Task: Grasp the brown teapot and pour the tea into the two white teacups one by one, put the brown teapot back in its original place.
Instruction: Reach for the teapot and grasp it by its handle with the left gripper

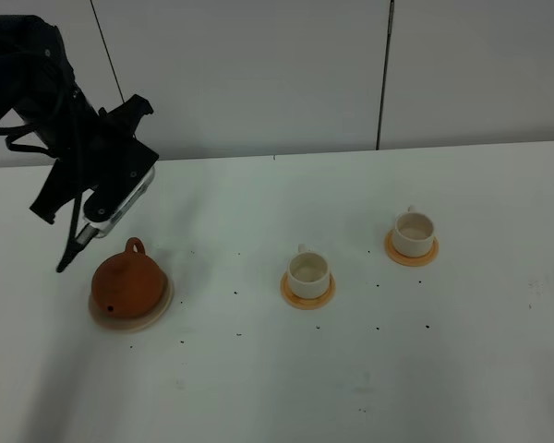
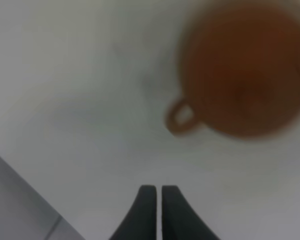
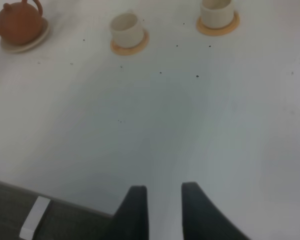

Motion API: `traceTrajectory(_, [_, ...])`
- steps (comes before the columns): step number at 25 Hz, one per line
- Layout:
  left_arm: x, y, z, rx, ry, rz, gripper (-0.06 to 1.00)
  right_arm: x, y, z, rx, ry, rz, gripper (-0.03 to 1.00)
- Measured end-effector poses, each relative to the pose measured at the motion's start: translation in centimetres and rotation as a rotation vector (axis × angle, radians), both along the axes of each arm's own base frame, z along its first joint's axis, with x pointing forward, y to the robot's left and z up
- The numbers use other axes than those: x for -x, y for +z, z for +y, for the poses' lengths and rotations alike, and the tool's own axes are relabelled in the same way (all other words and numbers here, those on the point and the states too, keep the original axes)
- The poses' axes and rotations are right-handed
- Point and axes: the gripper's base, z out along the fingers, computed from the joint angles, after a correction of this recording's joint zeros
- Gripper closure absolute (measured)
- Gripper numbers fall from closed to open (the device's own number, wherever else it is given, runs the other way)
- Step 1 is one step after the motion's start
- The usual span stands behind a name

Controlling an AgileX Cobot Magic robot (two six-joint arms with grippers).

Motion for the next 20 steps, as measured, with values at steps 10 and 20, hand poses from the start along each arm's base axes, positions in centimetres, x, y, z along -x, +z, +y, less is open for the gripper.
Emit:
traceTrajectory(10, [0.6,0.2,-1.7,0.401,0.743,0.209,0.86,0.0,0.0,0.0,0.0,0.0,0.0,0.78])
traceTrajectory(20, [-0.1,0.1,-0.7,0.398,1.027,0.129,0.85,0.0,0.0,0.0,0.0,0.0,0.0,0.77])
